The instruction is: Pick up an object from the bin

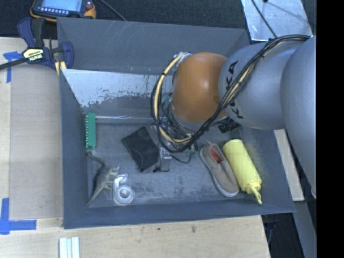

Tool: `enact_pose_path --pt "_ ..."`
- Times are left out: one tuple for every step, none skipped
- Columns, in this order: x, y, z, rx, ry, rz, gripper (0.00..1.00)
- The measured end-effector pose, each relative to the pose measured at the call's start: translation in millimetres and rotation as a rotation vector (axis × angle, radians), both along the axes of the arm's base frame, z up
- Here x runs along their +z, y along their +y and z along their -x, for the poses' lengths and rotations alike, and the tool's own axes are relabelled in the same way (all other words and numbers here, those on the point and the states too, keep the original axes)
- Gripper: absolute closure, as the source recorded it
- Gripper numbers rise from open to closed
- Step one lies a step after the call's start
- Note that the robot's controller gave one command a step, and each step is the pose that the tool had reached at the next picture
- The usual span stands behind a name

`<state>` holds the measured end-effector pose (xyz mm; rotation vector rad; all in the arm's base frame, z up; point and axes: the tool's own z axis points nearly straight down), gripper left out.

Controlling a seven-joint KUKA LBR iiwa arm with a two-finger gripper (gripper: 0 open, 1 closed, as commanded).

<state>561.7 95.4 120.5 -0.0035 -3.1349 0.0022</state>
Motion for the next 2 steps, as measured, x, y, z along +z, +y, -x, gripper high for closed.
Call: enact_pose_path --pt "4 1 -2.9 0.001 -0.009 -0.002 0.00" --pt "-22 21 -25.3 0.060 -0.015 -0.002 0.00"
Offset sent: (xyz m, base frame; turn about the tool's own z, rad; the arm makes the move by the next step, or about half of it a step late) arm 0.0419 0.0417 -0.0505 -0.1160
